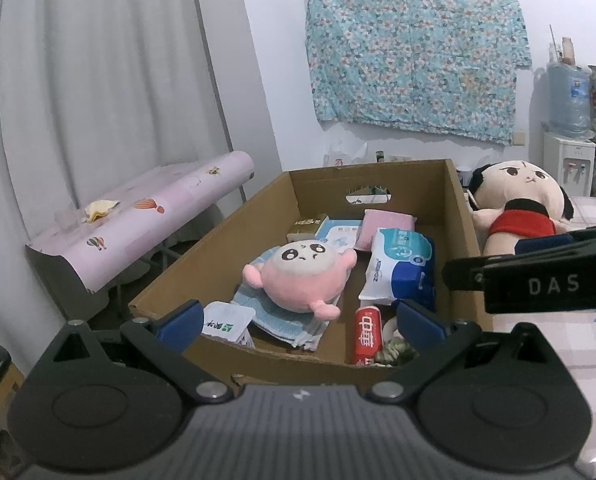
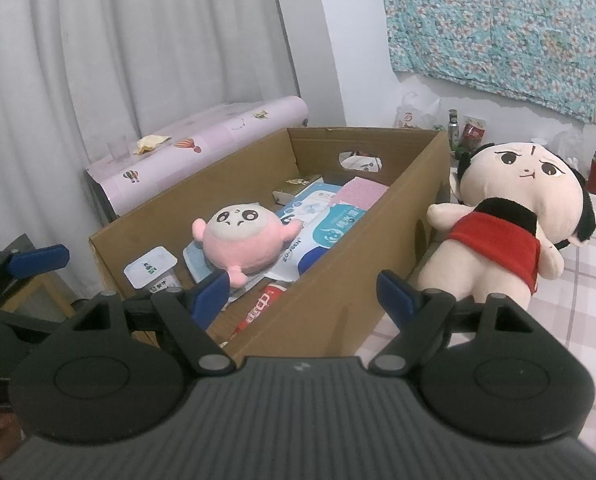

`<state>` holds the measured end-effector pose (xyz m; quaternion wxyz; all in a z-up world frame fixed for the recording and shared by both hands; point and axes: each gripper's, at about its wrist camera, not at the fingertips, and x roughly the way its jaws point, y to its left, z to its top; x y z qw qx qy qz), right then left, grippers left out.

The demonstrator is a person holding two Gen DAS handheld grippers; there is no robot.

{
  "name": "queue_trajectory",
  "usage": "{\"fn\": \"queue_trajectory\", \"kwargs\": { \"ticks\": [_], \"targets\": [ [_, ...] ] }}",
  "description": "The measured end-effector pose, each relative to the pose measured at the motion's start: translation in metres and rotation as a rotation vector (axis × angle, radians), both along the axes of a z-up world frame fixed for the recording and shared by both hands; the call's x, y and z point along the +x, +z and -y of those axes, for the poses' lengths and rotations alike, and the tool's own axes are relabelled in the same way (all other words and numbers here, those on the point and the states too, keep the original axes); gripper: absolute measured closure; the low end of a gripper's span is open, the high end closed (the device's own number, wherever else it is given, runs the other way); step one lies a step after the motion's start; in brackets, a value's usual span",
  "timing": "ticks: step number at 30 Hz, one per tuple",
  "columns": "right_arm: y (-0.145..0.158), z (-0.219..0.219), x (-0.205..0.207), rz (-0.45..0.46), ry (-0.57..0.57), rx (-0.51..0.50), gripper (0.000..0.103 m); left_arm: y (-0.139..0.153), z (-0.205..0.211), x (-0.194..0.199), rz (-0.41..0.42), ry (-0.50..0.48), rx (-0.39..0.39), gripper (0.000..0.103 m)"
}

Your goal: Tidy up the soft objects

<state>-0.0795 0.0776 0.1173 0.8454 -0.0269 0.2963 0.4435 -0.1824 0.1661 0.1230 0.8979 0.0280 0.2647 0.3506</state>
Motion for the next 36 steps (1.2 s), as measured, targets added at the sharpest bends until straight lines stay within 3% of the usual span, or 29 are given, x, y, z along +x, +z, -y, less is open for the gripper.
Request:
{"fn": "queue_trajectory", "kwargs": {
  "ticks": [36],
  "targets": [
    [-0.005, -0.002, 0.0, -0.004, 0.006, -0.011, 0.021, -0.01, -0.003, -0.002, -0.013, 0.017, -0.026, 0.0]
  ]
}}
